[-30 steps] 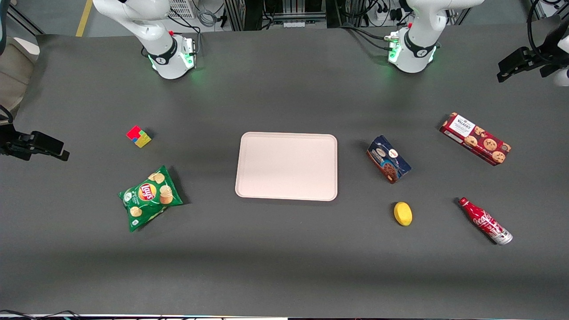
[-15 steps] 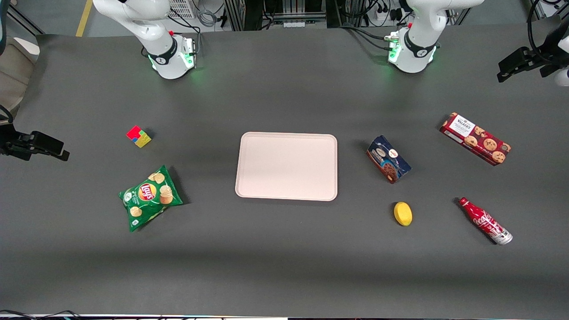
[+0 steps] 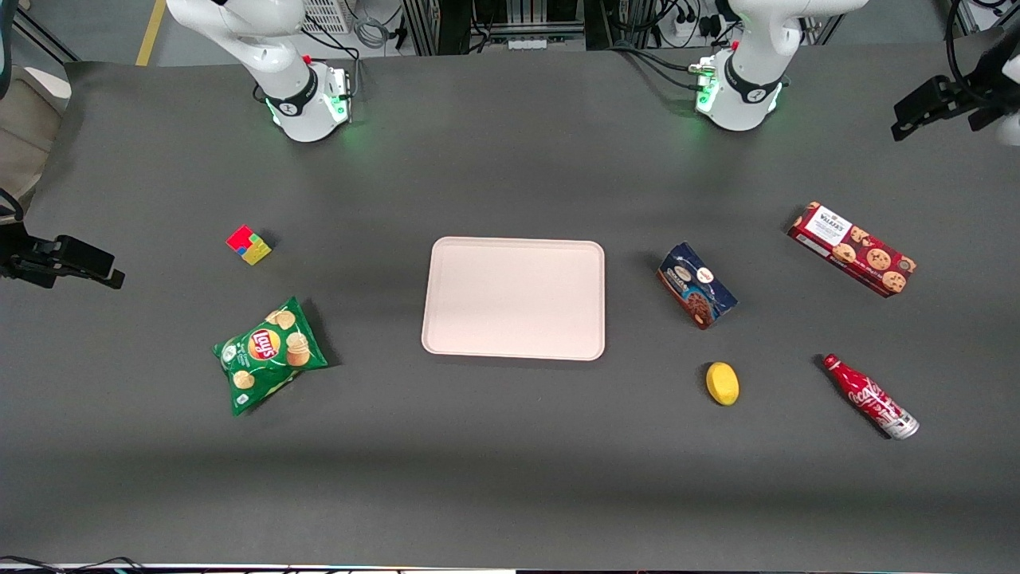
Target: Place cookie box on tray
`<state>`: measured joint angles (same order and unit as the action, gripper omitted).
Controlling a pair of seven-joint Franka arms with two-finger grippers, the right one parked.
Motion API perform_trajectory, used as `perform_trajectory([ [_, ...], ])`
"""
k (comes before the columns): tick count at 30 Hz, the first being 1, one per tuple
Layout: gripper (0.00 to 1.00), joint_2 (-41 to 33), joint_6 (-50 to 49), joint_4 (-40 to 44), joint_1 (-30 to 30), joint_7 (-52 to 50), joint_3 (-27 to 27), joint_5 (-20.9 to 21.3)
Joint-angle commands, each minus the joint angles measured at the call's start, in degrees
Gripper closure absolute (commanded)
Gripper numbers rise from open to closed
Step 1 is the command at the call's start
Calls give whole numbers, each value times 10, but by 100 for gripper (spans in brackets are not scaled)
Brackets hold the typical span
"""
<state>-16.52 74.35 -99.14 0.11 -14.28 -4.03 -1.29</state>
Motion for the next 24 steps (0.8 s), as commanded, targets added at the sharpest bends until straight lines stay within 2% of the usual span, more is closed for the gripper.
perform_trajectory([
  [1,0,-7,-18,-6,-5,-125,-35,-45],
  [6,0,-2,39,-72,-5,-198,-73,-65],
  [10,0,3,139,-153,-5,-263,-92,-72],
  [15,0,49,264,-225,-5,-315,-107,-74],
  [24,0,166,445,-247,-5,-366,-119,-73],
])
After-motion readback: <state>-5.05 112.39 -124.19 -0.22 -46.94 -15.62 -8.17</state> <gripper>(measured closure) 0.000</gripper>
